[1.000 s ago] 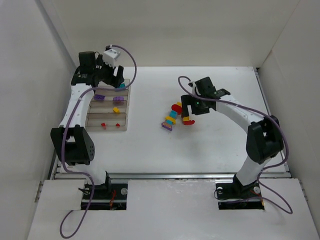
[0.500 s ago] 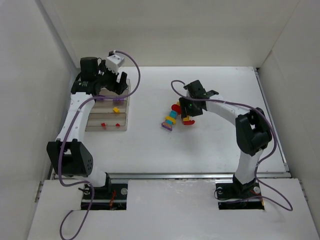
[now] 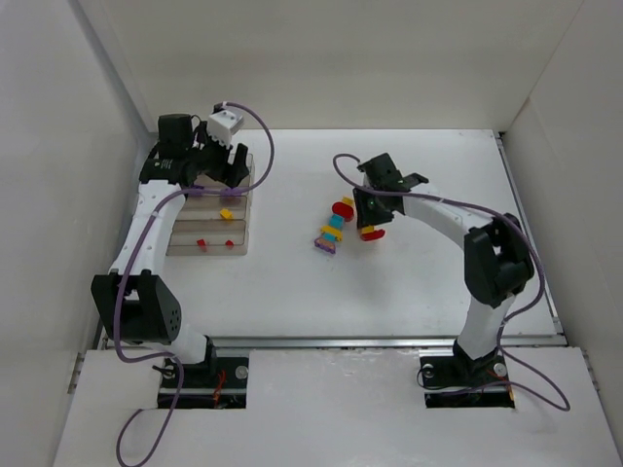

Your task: Sort the legos into containers by color

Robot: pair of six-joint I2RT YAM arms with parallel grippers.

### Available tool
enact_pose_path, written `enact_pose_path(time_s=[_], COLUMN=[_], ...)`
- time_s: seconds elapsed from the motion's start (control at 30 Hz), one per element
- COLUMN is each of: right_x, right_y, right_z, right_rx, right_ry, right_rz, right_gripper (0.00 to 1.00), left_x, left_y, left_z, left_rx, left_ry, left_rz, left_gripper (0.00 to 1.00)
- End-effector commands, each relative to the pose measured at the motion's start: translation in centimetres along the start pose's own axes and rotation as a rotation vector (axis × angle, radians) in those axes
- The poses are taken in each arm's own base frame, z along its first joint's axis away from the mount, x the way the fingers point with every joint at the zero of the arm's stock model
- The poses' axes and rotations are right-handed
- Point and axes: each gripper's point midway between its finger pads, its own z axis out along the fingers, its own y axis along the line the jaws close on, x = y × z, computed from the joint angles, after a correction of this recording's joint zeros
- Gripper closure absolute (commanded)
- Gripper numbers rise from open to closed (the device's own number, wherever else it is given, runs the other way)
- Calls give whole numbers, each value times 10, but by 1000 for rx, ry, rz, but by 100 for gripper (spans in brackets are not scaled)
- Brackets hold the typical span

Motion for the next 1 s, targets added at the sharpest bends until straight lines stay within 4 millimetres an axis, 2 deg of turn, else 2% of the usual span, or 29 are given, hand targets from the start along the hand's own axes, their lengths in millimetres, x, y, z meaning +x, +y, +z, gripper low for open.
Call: enact_pose_path(time_s=[0.0, 0.03, 0.1, 0.17, 0.2, 0.27, 0.3, 0.33, 0.37, 0.4, 0.43, 0.47, 0.5, 0.53, 0.57, 0.6, 0.63, 0.7, 0.73, 0.77, 0.8, 0.83, 0.9, 0.93, 0.97], right_x=[-40, -53, -70, -110, -125, -153, -182, -191, -207, -220, -228, -241, -246, -250, -251, -255, -258, -258, -254, -255, -253, -249, -246, -246, -245], right_y=[9, 9, 15, 30, 40, 56, 68, 79, 85, 91, 94, 98, 102, 103, 107, 110, 112, 113, 113, 115, 115, 114, 115, 115, 117], right_z=[-77, -101, -130, -175, -190, -224, -250, -264, -288, -305, -314, -342, -340, -346, -357, -365, -376, -386, -403, -418, -422, -415, -430, -427, -430], right_rx=[-55, -71, -97, -164, -219, -312, -384, -456, -501, -558, -579, -609, -632, -646, -671, -694, -717, -748, -788, -830, -850, -857, -900, -900, -918], right_ry=[-169, -223, -290, -449, -508, -636, -769, -816, -894, -937, -952, -1009, -999, -1008, -1017, -1028, -1052, -1086, -1114, -1168, -1179, -1168, -1198, -1198, -1198], right_rz=[26, 44, 41, 38, 46, 96, 104, 107, 127, 184, 203, 203, 221, 231, 230, 227, 235, 244, 266, 266, 275, 290, 303, 303, 301], right_gripper=[100, 100, 100, 100, 100, 100, 100, 100, 100, 100, 100, 100, 100, 100, 100, 100, 100, 100, 100, 100, 100, 100, 100, 100, 100], left_x=[-24, -22, -35, -51, -57, -91, -101, -117, -143, -155, -162, -178, -198, -196, -205, -215, -218, -223, -229, -239, -243, -253, -258, -264, -262], left_y=[-19, -26, -32, -44, -47, -61, -73, -82, -100, -111, -120, -139, -145, -145, -151, -162, -164, -169, -174, -164, -167, -161, -169, -175, -175], left_z=[-17, -12, -11, -8, -7, -10, -11, -19, -24, -28, -30, -42, -53, -50, -61, -66, -70, -70, -75, -77, -79, -84, -84, -90, -82], left_rx=[52, 81, 92, 113, 115, 137, 180, 191, 210, 218, 210, 209, 171, 122, 96, 84, 63, 73, 99, 52, 48, 19, 25, 37, 40], left_ry=[-67, -58, -79, -118, -139, -261, -307, -370, -469, -521, -560, -633, -729, -747, -800, -861, -879, -887, -901, -916, -931, -971, -996, -1018, -1005], left_rz=[43, 55, 76, 82, 78, 108, 105, 138, 204, 251, 292, 379, 441, 458, 494, 537, 531, 467, 378, 312, 259, 225, 217, 219, 218], left_gripper=[31, 31, 30, 28, 25, 23, 19, 17, 15, 14, 12, 11, 9, 8, 5, 4, 2, 1, 1, 1, 1, 1, 1, 1, 1])
